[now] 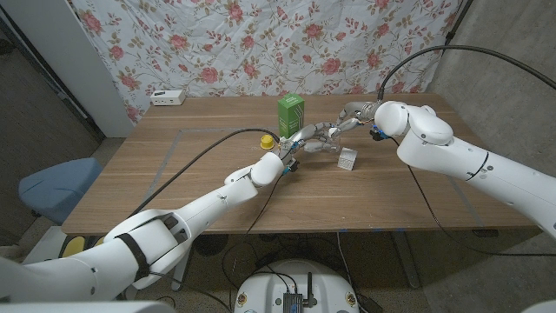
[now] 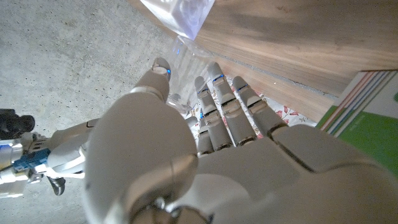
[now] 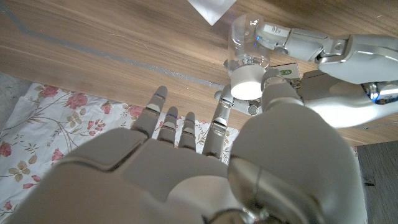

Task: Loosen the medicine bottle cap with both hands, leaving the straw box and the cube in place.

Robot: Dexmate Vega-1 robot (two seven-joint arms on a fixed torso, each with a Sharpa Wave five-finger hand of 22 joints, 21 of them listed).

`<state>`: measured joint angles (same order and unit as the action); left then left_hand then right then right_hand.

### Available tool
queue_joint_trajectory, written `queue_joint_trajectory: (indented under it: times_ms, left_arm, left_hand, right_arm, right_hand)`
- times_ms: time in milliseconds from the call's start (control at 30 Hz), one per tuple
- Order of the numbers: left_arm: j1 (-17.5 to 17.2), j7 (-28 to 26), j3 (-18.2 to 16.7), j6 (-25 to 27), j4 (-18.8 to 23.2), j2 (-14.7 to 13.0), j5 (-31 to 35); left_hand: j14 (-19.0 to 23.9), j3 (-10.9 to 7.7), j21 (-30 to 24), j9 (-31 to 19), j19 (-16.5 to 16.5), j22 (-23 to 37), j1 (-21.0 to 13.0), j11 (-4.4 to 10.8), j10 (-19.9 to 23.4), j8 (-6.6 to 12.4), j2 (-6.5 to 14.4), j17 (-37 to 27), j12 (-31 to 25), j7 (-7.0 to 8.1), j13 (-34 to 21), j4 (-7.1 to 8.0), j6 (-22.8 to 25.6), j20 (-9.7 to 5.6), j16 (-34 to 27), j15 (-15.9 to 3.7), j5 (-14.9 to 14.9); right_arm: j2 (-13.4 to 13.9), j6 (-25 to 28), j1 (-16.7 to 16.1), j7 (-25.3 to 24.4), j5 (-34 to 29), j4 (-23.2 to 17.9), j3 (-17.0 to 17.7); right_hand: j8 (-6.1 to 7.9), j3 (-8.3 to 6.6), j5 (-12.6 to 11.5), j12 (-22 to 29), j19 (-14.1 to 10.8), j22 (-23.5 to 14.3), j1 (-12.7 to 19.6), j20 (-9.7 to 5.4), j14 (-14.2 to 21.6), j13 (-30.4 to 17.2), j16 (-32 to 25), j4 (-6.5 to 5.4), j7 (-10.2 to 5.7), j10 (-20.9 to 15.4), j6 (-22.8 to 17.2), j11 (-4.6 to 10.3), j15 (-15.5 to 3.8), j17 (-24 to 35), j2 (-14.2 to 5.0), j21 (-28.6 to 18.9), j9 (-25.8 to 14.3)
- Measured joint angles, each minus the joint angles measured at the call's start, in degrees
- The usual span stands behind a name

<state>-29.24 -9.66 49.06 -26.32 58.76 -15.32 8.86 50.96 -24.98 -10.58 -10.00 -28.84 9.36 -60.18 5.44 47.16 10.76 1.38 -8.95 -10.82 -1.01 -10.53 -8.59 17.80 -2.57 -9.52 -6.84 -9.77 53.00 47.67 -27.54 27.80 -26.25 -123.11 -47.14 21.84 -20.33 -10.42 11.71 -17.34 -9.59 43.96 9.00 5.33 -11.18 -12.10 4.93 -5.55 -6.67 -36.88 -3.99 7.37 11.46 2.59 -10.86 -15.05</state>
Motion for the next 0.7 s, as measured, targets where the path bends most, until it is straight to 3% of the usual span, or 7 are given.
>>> queue_joint_trajectory:
  times_ms: [700]
  left_arm:
    - [0.0, -0.1, 0.0, 0.3, 0.4, 0.1, 0.1]
  left_hand:
    - [0.1, -0.47, 0.0, 0.0, 0.0, 0.0, 0.3, 0.00, 0.0, 0.00, 0.3, 0.0, 0.2, 0.00, 0.0, 0.00, 0.0, 0.00, 0.0, -0.13, 0.1]
  right_arm:
    - [-0.3, -1.0, 0.0, -0.8, 0.0, 1.0, 0.0]
  right_hand:
    - [1.29, -1.27, 0.0, 0.0, -1.0, 0.0, 1.8, 0.09, 1.1, 0.0, 0.0, 1.76, -1.62, -1.3, -3.3, 0.71, -0.48, -0.3, -1.83, 0.0, 0.2]
